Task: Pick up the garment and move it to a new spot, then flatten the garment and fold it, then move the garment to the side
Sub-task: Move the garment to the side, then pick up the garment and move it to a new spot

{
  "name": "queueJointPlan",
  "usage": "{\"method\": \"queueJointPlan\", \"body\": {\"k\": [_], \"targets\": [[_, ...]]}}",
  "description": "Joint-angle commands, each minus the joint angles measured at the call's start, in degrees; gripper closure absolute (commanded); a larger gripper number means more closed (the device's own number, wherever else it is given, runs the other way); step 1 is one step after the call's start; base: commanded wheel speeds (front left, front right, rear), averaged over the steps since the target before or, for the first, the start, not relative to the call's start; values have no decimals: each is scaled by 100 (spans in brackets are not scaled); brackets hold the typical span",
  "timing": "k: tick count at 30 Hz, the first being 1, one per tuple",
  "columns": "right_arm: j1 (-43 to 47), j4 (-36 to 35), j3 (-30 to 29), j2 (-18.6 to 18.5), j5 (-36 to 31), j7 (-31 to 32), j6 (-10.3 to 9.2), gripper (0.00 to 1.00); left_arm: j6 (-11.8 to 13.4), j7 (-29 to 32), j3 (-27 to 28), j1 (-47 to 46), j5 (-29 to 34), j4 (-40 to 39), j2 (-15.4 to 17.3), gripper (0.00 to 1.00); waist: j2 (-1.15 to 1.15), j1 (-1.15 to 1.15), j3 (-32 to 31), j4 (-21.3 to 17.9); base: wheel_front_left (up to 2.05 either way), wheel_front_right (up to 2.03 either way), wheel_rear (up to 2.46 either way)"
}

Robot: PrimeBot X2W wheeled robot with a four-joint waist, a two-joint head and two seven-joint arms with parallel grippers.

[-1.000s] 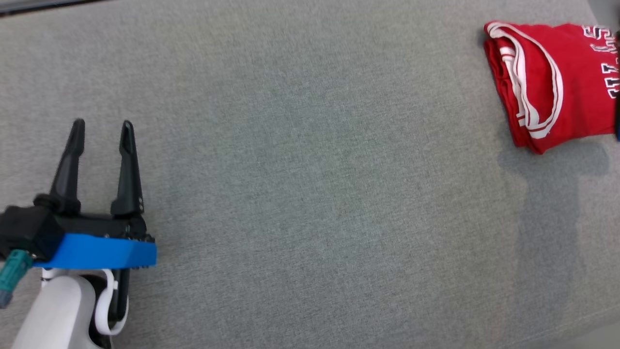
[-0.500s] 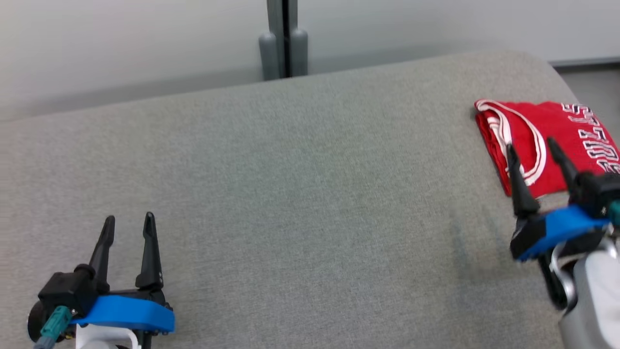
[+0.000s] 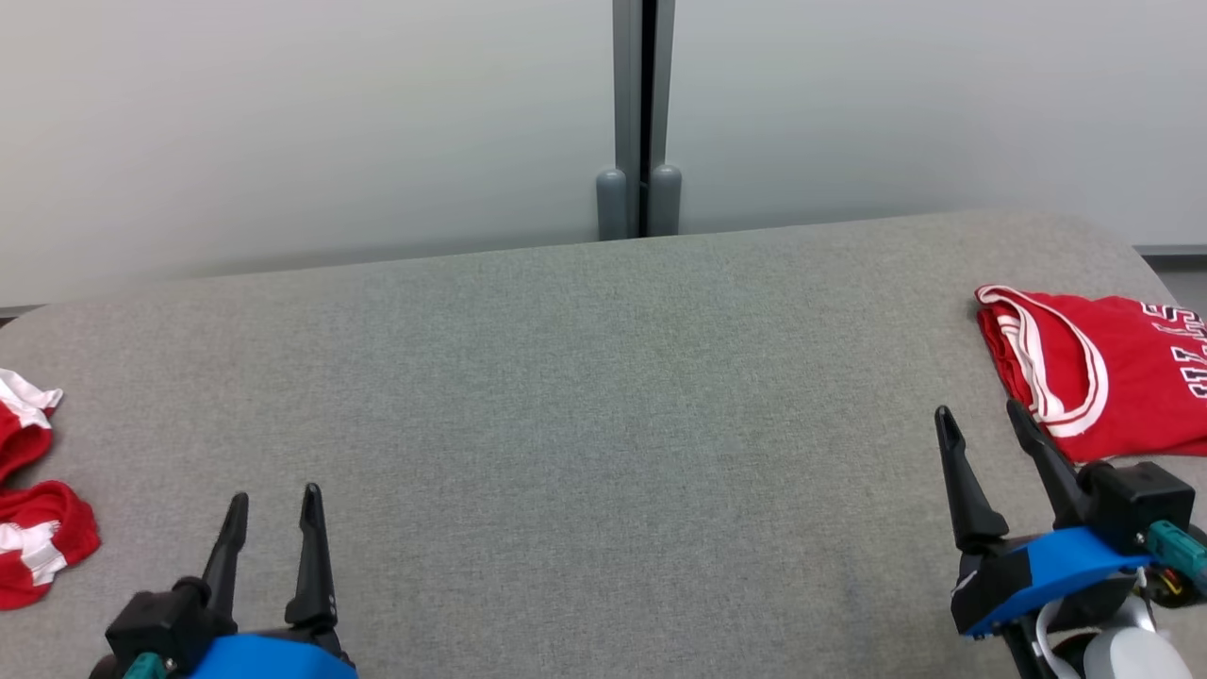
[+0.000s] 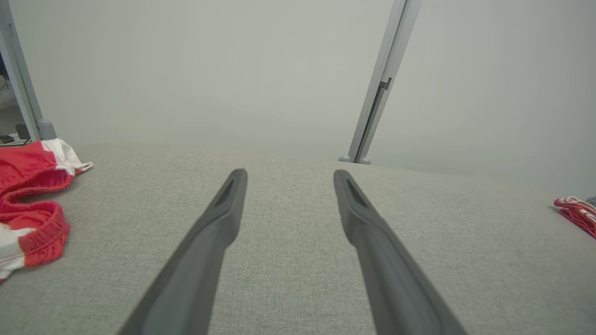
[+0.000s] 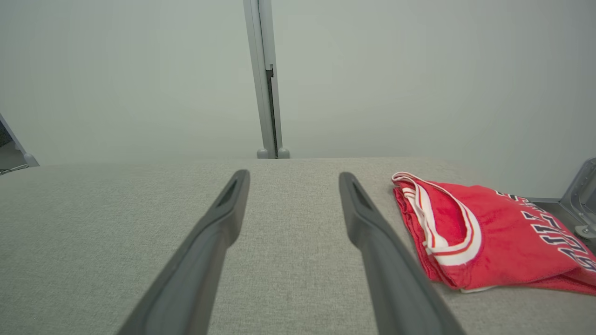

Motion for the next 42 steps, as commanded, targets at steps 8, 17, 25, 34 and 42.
{"method": "queueJointPlan", "body": {"k": [8,17,25,34,42], "targets": [[414,-226,49,161,-199,35,1,0,-9,-24,165,345,85,-104,-73,0,0,1,-139,89,0,0,0],[491,-259,88,245,-263,33,1,0,-33,-24,277,387,152,-156,-111,0,0,1,-76,27,0,0,0],[425,-108,43,270,-270,26,2,0,-61,-25,320,315,199,-119,-142,0,0,1,-1,4,0,0,0],[436,53,65,272,-151,-30,2,0,-106,-25,343,232,262,-150,-174,0,0,1,19,194,0,0,0],[438,59,40,272,-179,-52,2,0,-114,-25,359,173,304,-201,-198,0,0,1,53,667,0,0,0]]}}
